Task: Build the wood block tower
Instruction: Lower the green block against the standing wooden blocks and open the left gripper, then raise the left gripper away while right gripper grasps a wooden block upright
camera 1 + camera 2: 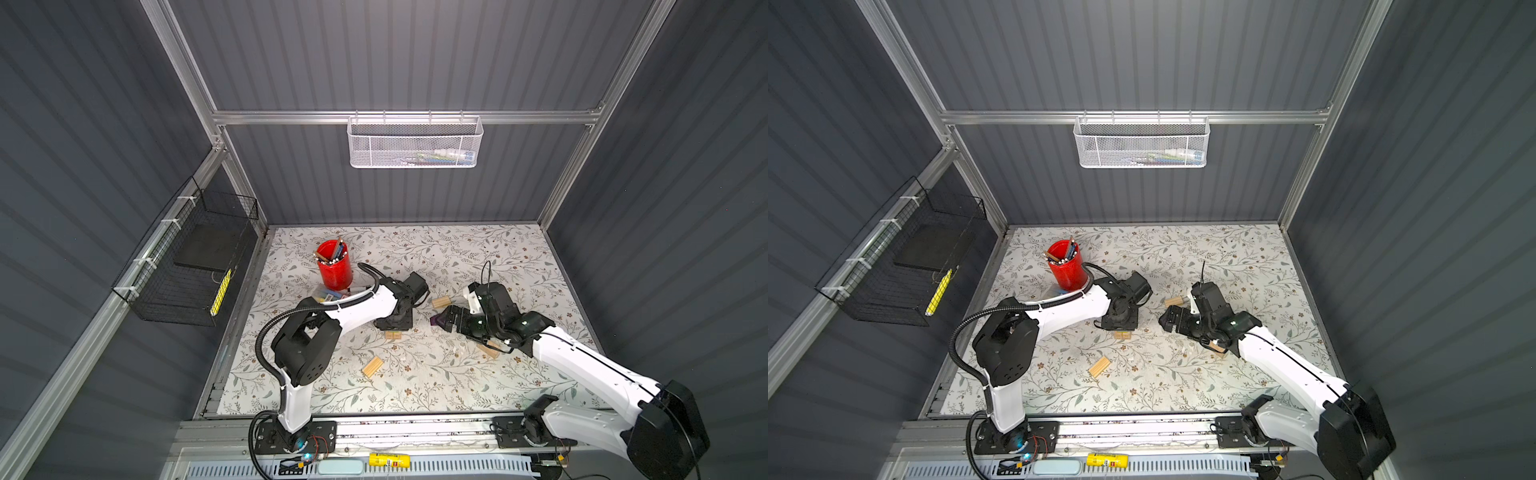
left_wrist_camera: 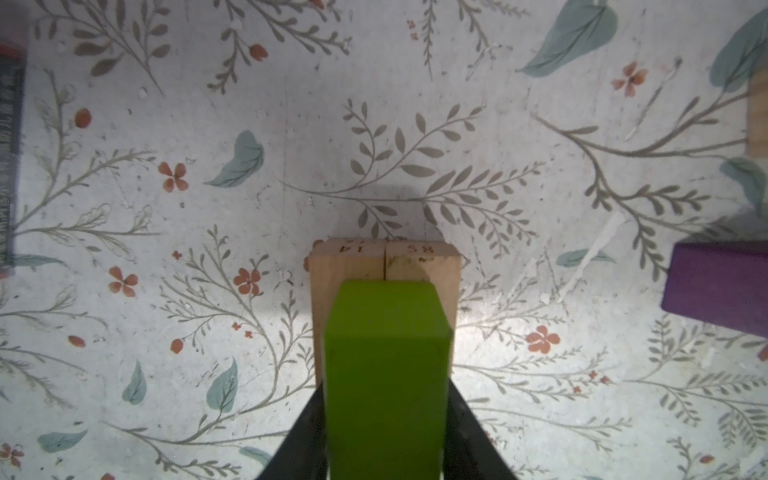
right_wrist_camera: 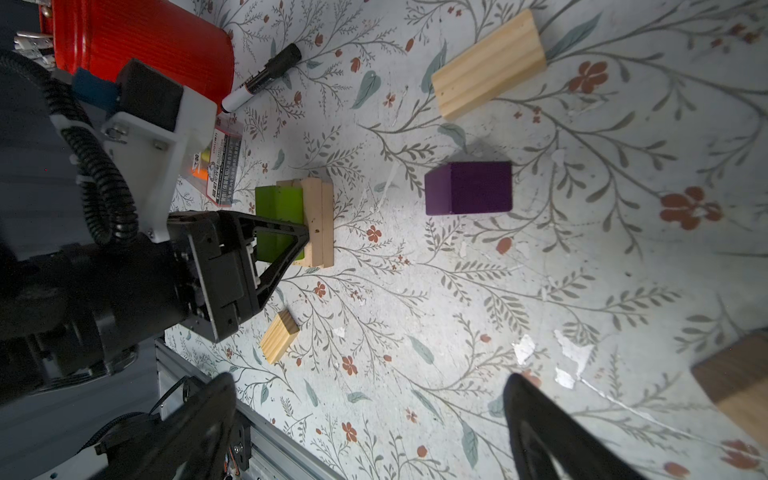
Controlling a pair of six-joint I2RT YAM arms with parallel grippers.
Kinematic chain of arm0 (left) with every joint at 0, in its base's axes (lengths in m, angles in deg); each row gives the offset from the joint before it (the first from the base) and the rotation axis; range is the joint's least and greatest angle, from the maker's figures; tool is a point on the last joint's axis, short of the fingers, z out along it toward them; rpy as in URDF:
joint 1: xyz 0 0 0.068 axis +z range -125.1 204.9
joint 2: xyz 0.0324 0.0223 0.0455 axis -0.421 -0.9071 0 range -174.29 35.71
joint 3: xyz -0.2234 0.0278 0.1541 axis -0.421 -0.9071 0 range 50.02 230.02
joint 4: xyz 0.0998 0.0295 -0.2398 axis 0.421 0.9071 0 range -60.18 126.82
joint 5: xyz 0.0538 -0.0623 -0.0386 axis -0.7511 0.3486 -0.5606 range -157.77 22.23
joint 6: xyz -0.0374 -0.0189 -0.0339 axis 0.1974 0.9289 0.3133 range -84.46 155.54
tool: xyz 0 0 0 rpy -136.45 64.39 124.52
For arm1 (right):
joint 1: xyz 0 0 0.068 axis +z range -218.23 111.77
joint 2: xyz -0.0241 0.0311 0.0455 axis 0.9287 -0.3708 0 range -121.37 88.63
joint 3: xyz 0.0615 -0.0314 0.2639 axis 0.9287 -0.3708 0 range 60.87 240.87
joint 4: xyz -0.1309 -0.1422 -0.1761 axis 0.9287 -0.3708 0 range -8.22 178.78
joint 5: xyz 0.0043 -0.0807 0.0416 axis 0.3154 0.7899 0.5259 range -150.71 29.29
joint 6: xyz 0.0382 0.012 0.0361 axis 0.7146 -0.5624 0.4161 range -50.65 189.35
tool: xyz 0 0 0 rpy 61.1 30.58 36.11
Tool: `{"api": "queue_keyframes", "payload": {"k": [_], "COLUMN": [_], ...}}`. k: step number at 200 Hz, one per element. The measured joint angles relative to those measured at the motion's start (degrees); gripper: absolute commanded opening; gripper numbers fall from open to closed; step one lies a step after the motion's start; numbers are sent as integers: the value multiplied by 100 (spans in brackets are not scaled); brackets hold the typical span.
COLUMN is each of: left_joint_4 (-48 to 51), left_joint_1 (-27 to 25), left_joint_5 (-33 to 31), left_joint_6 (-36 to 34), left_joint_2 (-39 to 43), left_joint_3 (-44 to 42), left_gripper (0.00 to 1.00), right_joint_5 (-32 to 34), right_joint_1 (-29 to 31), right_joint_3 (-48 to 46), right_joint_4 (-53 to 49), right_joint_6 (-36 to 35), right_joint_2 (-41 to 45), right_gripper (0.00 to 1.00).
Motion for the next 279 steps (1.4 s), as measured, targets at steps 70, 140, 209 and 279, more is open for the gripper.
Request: {"api": "queue_keyframes", "payload": {"k": [70, 140, 209, 279], "left_joint_4": [24, 181, -153, -603], "left_joint_1": [0, 0, -7, -326], "left_joint_5": [-2, -133, -149, -133], "left_joint_6": [0, -13, -20, -24], "left_joint_2": [168, 940, 2184, 2618], "left_joint_3": [0, 129, -555, -1137], "left_gripper": [54, 70, 88, 100], "right_joint_5": [-13, 251, 664, 442], "right_joint_1": [-39, -511, -1475, -1987], "right_joint_3": [0, 398, 748, 704], "right_joint_4": [-11, -739, -1209, -1137], "right_joint_6": [-9, -361, -852, -1051], "right_joint_2": [0, -55, -732, -1731], "right_gripper": [99, 99, 99, 99]}}
